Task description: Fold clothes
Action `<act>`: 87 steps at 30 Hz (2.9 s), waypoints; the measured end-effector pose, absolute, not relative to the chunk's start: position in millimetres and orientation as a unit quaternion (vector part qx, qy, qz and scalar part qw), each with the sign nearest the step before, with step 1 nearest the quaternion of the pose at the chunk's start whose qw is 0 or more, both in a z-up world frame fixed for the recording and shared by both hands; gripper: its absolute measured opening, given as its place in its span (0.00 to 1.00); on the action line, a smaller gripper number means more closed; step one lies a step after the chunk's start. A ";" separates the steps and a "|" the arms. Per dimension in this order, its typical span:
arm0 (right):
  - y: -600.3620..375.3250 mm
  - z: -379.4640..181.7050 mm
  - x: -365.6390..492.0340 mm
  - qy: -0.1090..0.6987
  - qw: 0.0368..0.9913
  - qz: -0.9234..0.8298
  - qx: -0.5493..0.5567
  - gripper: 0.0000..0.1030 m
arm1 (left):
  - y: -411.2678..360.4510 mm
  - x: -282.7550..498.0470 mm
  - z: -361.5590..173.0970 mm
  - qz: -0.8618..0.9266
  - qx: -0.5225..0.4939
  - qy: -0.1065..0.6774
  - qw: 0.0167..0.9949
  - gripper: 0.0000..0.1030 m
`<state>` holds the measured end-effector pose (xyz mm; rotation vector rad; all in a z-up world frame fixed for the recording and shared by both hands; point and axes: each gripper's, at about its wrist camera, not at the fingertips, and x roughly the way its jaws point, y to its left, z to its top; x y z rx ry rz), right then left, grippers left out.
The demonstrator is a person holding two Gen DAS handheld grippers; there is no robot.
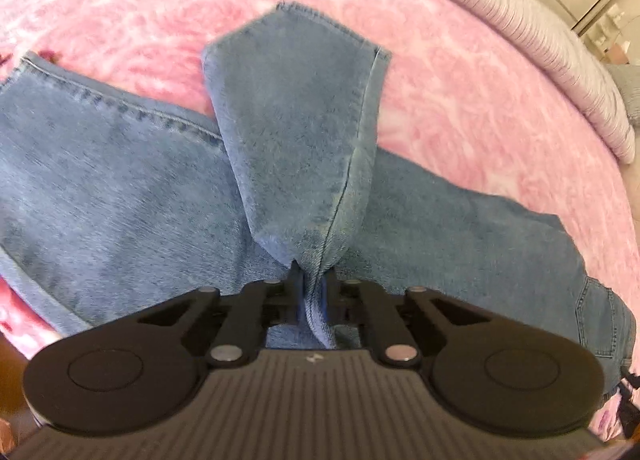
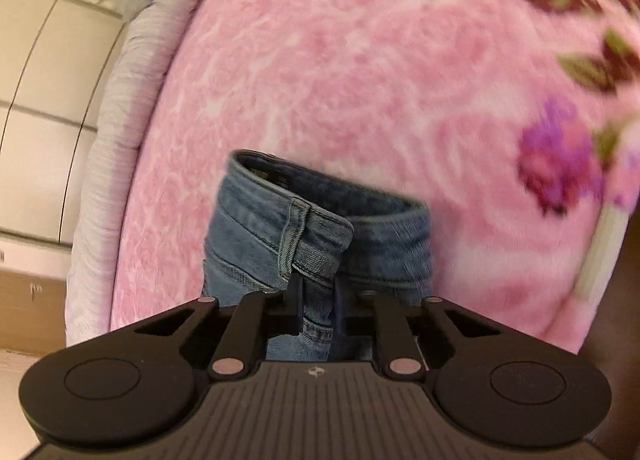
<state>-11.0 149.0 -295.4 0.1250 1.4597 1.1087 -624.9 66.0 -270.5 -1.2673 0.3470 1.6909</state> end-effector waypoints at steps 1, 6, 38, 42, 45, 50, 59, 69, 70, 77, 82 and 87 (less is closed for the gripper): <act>150.2 -290.5 -10.7 0.623 0.610 0.488 0.043 0.12 | 60.1 -623.0 -264.8 0.697 -0.510 0.141 0.485 0.04; 138.4 -257.8 -5.6 0.586 0.610 0.533 0.025 0.11 | 23.2 -612.1 -255.4 0.709 -0.484 0.146 0.492 0.05; 141.7 -260.9 -260.9 0.572 0.421 0.670 -0.214 0.33 | -29.6 -701.9 -239.5 0.725 -0.477 0.242 0.433 0.26; 152.0 -271.2 -333.6 0.579 0.397 0.678 -0.217 0.33 | -16.2 -763.2 -252.8 0.719 -0.482 0.252 0.432 0.26; 166.7 -279.0 -383.6 0.592 0.394 0.673 -0.204 0.33 | -7.4 -807.3 -265.5 0.715 -0.474 0.274 0.434 0.26; 199.3 -300.1 -450.0 0.611 0.404 0.655 -0.183 0.37 | -10.8 -887.5 -276.3 0.718 -0.490 0.266 0.417 0.22; 225.4 -342.2 -510.9 0.652 0.410 0.623 -0.137 0.41 | -24.6 -945.0 -257.9 0.704 -0.537 0.187 0.426 0.25; 170.4 -249.8 -613.0 0.503 0.297 0.797 -0.153 0.06 | -64.7 -989.2 -242.7 0.710 -0.583 0.073 0.388 0.25; 156.1 -240.9 -627.1 0.488 0.272 0.812 -0.170 0.06 | -70.4 -992.4 -238.6 0.714 -0.581 0.067 0.384 0.25; 57.5 -267.5 -702.2 0.456 0.165 0.793 -0.370 0.35 | -115.4 -1003.8 -226.0 0.732 -0.586 0.046 0.345 0.26; 44.2 -280.7 -671.9 0.476 0.213 0.755 -0.398 0.36 | -124.0 -987.6 -238.4 0.708 -0.611 0.048 0.350 0.26; 51.4 -282.8 -622.0 0.509 0.280 0.715 -0.390 0.38 | -109.7 -957.3 -257.4 0.675 -0.641 0.009 0.365 0.26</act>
